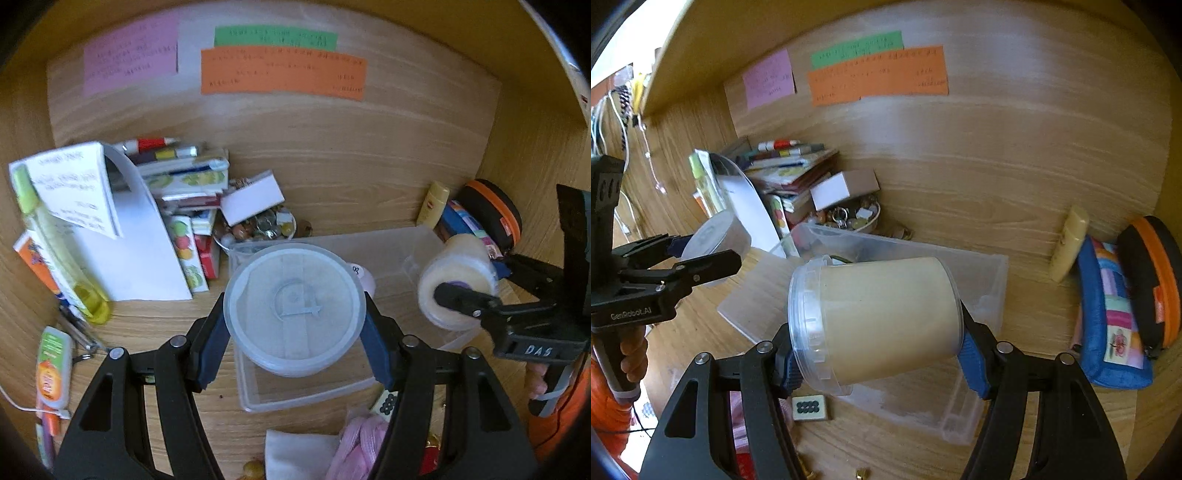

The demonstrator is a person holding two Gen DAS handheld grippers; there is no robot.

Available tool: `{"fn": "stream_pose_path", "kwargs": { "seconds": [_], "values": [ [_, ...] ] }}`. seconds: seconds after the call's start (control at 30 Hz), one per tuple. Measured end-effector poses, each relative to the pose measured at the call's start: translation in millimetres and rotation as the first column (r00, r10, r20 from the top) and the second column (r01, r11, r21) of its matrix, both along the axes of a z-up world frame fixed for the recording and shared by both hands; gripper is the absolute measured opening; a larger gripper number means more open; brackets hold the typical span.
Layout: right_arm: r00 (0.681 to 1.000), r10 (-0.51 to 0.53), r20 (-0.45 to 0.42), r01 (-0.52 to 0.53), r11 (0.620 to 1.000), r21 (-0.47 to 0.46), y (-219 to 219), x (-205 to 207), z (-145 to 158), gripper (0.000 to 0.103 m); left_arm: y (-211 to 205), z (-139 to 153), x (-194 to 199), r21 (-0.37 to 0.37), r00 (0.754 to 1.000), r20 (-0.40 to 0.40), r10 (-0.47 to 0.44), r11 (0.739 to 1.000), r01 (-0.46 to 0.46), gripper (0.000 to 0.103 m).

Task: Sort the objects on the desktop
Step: 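Lift and carry the white container and beige jar over the clear bin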

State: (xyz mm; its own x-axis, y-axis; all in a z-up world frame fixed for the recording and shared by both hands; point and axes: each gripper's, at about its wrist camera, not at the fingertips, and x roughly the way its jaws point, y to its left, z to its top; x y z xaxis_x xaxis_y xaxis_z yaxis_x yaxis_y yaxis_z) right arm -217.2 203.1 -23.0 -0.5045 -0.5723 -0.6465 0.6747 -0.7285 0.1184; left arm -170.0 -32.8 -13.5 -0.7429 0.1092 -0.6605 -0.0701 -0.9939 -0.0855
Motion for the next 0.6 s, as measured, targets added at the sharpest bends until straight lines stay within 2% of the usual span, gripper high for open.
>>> {"fn": "stream_pose_path", "kwargs": {
  "seconds": [0.27, 0.43, 0.6],
  "values": [
    [0.997, 0.007, 0.081, -0.009, 0.999, 0.035, -18.3, -15.6, -28.0, 0.064, 5.6, -17.2, -16.9, 0.01, 0.998, 0.057, -0.022, 1.0, 0.022, 0.064],
    [0.996, 0.007, 0.093, -0.013, 0.998, 0.066, -27.0, -19.3, -40.3, 0.064, 5.6, -25.4, -24.0, 0.012, 0.996, 0.085, -0.023, 1.0, 0.023, 0.064],
    [0.998, 0.003, 0.061, -0.01, 0.995, 0.102, -32.4, -18.8, -42.9, 0.064, 10.4, -33.0, -28.8, 0.006, 0.992, 0.116, -0.04, 0.999, 0.04, 0.064]
  ]
}}
